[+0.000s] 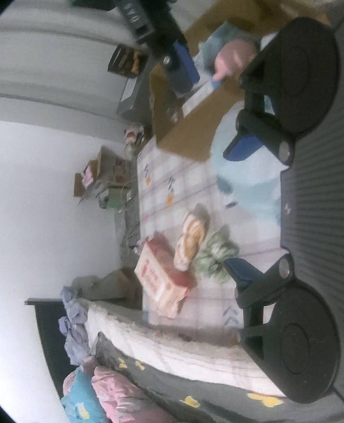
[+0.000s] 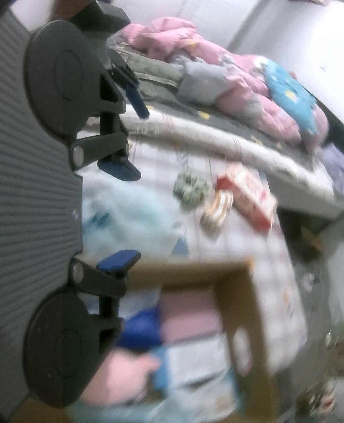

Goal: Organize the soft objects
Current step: 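Open the right gripper to drop the yogurt cup in the box, then lower the right gripper onto the striped sock and close on it, then carry the striped sock with the right gripper into the box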

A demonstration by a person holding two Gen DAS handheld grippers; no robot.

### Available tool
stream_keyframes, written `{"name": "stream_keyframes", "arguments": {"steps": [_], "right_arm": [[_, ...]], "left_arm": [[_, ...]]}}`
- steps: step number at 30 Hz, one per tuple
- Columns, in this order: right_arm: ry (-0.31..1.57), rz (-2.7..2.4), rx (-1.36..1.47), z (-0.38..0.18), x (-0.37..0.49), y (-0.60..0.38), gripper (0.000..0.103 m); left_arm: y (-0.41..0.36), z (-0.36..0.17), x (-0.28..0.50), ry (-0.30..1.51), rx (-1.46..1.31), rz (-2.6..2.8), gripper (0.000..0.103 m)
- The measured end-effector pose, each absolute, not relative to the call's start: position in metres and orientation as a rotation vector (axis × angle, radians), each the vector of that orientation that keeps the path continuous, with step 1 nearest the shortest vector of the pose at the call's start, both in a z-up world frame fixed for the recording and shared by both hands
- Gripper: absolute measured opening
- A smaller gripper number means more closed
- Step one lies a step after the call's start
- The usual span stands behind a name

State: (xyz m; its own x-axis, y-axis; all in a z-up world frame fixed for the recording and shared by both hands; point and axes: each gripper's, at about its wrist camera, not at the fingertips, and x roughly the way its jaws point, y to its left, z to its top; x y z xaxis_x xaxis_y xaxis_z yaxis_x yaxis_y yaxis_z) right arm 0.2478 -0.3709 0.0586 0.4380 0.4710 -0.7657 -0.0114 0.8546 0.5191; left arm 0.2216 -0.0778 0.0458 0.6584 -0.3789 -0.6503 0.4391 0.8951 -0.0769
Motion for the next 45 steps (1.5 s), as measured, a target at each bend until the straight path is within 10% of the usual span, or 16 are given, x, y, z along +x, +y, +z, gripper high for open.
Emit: {"name": "stream_keyframes", "arguments": {"steps": [18, 45], "right_arm": [[1.229, 0.327, 0.453, -0.049, 0.512, -0.280, 0.061], [1.304, 0.393, 0.601, -0.073, 0.505, -0.283, 0.042]], "left_arm": [[-0.111, -0.044, 0.402, 0.933, 0.007, -0.540, 0.066], [-0.114, -0.027, 0.398, 0.944, -0.017, -0.511, 0.069]]}}
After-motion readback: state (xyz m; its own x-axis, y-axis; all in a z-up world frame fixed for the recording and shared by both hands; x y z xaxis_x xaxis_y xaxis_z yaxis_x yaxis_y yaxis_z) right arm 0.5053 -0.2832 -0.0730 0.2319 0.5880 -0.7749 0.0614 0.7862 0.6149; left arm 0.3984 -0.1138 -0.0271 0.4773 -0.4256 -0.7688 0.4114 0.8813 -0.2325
